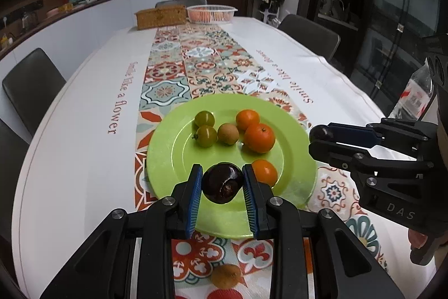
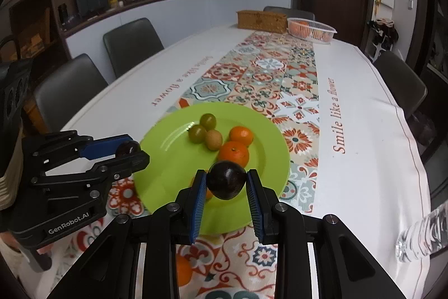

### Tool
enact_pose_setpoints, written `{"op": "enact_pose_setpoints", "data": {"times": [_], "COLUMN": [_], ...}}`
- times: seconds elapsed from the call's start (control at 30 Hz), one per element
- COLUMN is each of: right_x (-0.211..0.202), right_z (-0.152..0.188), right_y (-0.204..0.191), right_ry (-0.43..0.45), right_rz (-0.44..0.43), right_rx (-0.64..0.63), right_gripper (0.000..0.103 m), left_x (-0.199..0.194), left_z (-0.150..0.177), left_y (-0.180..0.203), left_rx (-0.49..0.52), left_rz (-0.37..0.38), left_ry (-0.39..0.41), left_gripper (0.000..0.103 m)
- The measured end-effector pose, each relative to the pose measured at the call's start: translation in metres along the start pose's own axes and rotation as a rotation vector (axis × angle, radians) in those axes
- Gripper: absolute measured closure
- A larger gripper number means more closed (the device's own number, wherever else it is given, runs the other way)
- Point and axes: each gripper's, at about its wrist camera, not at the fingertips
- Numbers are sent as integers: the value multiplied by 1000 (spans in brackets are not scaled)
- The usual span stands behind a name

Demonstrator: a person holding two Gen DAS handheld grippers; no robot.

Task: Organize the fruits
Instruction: 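Carry both plums onto the green plate and open both grippers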

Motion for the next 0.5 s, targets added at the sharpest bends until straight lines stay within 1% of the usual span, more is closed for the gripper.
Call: {"op": "enact_pose_setpoints", "data": {"times": [0.23, 0.47, 0.5], "right_x": [23, 36, 37], "right_z": [-2, -2, -2], "right_y": [8, 13, 14], "right_ry": [-48, -78, -80], "right_rz": [-6, -7, -9], "right_rx": [18, 28, 29], "right_gripper": [73, 73, 73], "left_x": [21, 33, 33], "left_z": [-6, -11, -10], "left_y": [0, -2, -2], "left_rx": [33, 37, 41], "left_rz": [-4, -9, -12], "left_ry": [-38, -72, -72], "left_gripper": [74, 74, 72]}}
Point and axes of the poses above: each gripper's, at about its wrist camera, not at the fingertips, and x roughly the way its jaws point, y to its right, z to its underside, and after that the axes turned 15 degrees about -y, right-handed
